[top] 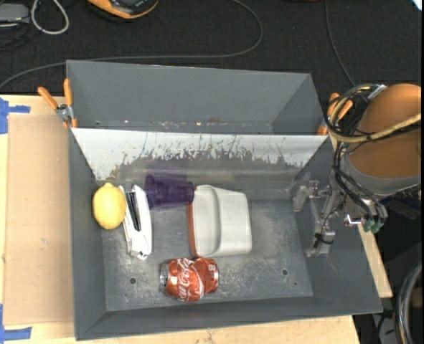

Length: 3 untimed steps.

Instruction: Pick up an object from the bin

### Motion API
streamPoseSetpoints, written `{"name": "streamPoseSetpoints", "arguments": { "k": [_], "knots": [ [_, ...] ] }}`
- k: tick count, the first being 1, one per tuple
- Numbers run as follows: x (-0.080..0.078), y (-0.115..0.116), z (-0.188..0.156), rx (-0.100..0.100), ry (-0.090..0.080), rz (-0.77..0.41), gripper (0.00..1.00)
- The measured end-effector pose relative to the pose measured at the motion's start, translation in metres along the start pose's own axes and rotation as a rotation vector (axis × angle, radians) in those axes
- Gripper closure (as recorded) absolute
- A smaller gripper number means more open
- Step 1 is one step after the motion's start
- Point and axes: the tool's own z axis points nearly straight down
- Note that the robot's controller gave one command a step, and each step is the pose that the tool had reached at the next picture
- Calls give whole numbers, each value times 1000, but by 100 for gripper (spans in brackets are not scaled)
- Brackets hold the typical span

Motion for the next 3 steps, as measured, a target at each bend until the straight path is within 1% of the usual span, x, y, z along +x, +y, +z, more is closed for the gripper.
{"name": "streamPoseSetpoints", "arguments": {
  "k": [1,2,3],
  "knots": [
    [-2,1,-5,1,-8,-6,0],
    [0,91,108,3,-8,-536,0],
    [33,90,62,2,-6,-476,0]
  ]
}}
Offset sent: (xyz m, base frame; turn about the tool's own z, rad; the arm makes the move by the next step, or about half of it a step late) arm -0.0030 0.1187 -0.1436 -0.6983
